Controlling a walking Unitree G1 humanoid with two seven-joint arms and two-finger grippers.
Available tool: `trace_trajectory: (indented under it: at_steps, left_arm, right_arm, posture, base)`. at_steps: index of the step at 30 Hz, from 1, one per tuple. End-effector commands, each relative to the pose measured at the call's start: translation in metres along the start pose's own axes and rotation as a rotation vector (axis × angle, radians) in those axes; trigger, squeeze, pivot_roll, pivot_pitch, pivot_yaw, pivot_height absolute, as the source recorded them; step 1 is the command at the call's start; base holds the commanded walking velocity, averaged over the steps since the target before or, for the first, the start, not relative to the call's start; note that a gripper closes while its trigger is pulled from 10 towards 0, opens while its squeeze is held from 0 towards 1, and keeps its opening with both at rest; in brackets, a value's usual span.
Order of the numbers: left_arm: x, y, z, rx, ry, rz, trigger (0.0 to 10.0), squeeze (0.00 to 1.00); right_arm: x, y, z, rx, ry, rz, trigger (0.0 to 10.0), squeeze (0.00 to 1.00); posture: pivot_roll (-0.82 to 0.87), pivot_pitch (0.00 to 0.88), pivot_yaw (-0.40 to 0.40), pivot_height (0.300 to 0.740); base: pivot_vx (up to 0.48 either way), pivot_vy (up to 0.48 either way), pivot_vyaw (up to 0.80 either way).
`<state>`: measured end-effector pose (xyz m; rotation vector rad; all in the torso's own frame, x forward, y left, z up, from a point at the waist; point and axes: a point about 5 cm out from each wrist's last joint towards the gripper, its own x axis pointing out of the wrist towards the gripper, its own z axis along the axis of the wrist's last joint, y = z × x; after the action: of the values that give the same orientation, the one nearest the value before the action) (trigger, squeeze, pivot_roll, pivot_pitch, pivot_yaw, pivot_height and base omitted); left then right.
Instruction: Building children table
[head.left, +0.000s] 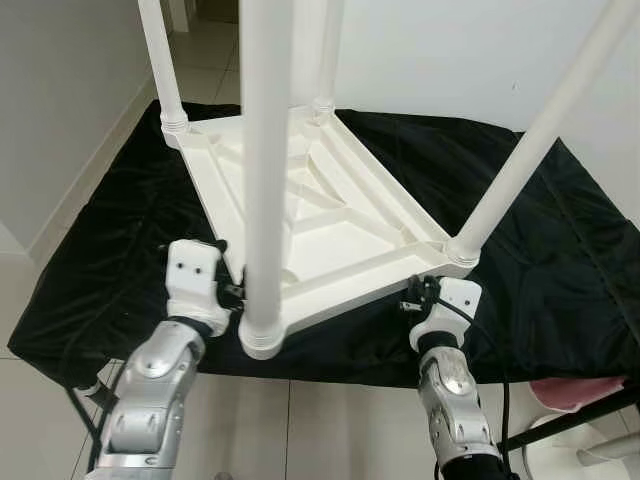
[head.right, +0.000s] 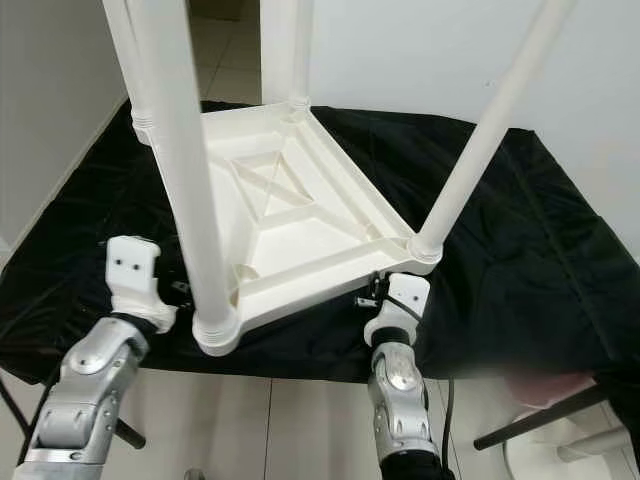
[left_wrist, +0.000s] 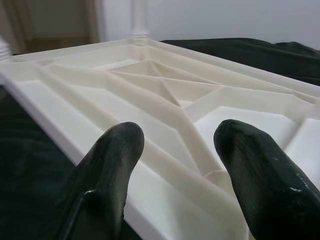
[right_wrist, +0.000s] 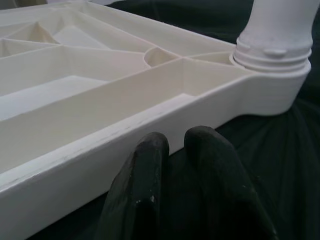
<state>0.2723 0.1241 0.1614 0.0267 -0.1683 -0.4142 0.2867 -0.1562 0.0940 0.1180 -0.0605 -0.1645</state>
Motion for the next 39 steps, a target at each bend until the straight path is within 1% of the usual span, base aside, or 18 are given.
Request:
trace_trajectory:
  at_steps: [1, 4, 10, 14, 15, 16, 18, 20, 24, 26, 28, 29, 31, 34, 35, 39]
  left_arm:
    - [0.004, -0.016, -0.004, -0.017, 0.008, -0.117, 10.0, 0.0]
    - [0.008, -0.032, -0.004, -0.031, -0.002, -0.168, 10.0, 0.0]
    - [0.01, -0.039, -0.003, -0.036, -0.014, -0.194, 10.0, 0.0]
    - [0.012, -0.046, 0.0, -0.025, -0.029, -0.228, 10.0, 0.0]
    - [0.012, -0.046, 0.0, -0.025, -0.029, -0.228, 10.0, 0.0]
    - [0.012, -0.047, 0.0, -0.021, -0.031, -0.233, 10.0, 0.0]
    - [0.013, -0.047, 0.001, -0.021, -0.033, -0.237, 10.0, 0.0]
    - [0.014, -0.051, 0.004, -0.016, -0.04, -0.255, 10.0, 0.0]
    - [0.014, -0.052, 0.005, -0.015, -0.043, -0.261, 10.0, 0.0]
    - [0.014, -0.053, 0.005, -0.013, -0.045, -0.265, 10.0, 0.0]
    - [0.016, -0.056, 0.008, -0.01, -0.053, -0.28, 10.0, 0.0]
    - [0.016, -0.056, 0.008, -0.01, -0.053, -0.28, 10.0, 0.0]
    - [0.018, -0.062, 0.012, -0.008, -0.067, -0.301, 10.0, 0.0]
    - [0.019, -0.065, 0.015, -0.012, -0.076, -0.313, 10.0, 0.0]
    - [0.02, -0.069, 0.018, -0.019, -0.087, -0.336, 10.0, 0.0]
    - [0.02, -0.073, 0.02, -0.02, -0.092, -0.357, 10.0, 0.0]
  right_arm:
    - [-0.002, -0.005, -0.004, 0.015, 0.03, -0.041, 10.0, 0.0]
    - [-0.001, -0.011, -0.006, 0.018, 0.046, -0.079, 10.0, 0.0]
    - [0.004, -0.013, -0.005, 0.016, 0.046, -0.086, 10.0, 0.0]
    - [0.02, -0.018, -0.001, 0.017, 0.053, -0.087, 10.0, 0.0]
    - [0.02, -0.018, -0.001, 0.017, 0.053, -0.087, 10.0, 0.0]
    - [0.027, -0.02, 0.002, 0.022, 0.055, -0.084, 10.0, 0.0]
    - [0.03, -0.02, 0.004, 0.02, 0.058, -0.079, 10.0, 0.0]
    - [0.04, -0.019, 0.007, 0.014, 0.084, -0.052, 10.0, 0.0]
    - [0.044, -0.019, 0.008, 0.009, 0.104, -0.045, 10.0, 0.0]
    - [0.046, -0.018, 0.008, 0.003, 0.108, -0.029, 10.0, 0.0]
    - [0.056, -0.017, 0.01, -0.008, 0.134, 0.007, 10.0, 0.0]
    - [0.056, -0.017, 0.01, -0.008, 0.134, 0.007, 10.0, 0.0]
    - [0.067, -0.015, 0.013, -0.037, 0.163, 0.052, 10.0, 0.0]
    - [0.07, -0.014, 0.013, -0.043, 0.177, 0.061, 10.0, 0.0]
    - [0.074, -0.015, 0.012, -0.046, 0.196, 0.047, 10.0, 0.0]
    - [0.074, -0.015, 0.01, -0.042, 0.209, 0.04, 10.0, 0.0]
  posture:
    - [0.04, 0.056, -0.059, 0.74]
    - [0.04, 0.055, -0.053, 0.74]
    - [0.04, 0.053, -0.049, 0.74]
    - [0.04, 0.056, -0.05, 0.74]
    - [0.04, 0.056, -0.05, 0.74]
    - [0.04, 0.058, -0.05, 0.74]
    - [0.04, 0.061, -0.048, 0.74]
    - [0.04, 0.065, -0.051, 0.74]
    - [0.04, 0.065, -0.052, 0.74]
    - [0.04, 0.066, -0.053, 0.74]
    - [0.04, 0.064, -0.053, 0.74]
    - [0.04, 0.064, -0.053, 0.74]
    - [0.04, 0.062, -0.056, 0.74]
    - [0.04, 0.062, -0.056, 0.74]
    - [0.05, 0.06, -0.061, 0.74]
    - [0.05, 0.063, -0.062, 0.74]
  base:
    - [0.0, 0.0, 0.0]
    - [0.0, 0.0, 0.0]
    - [0.0, 0.0, 0.0]
    - [0.0, 0.0, 0.0]
    - [0.0, 0.0, 0.0]
    - [0.0, 0.0, 0.0]
    - [0.0, 0.0, 0.0]
    - [0.0, 0.0, 0.0]
    - [0.0, 0.0, 0.0]
    - [0.0, 0.0, 0.0]
    - [0.0, 0.0, 0.0]
    - [0.0, 0.0, 0.0]
    - [0.0, 0.0, 0.0]
    - [0.0, 0.0, 0.0]
    - [0.0, 0.0, 0.0]
    - [0.0, 0.0, 0.0]
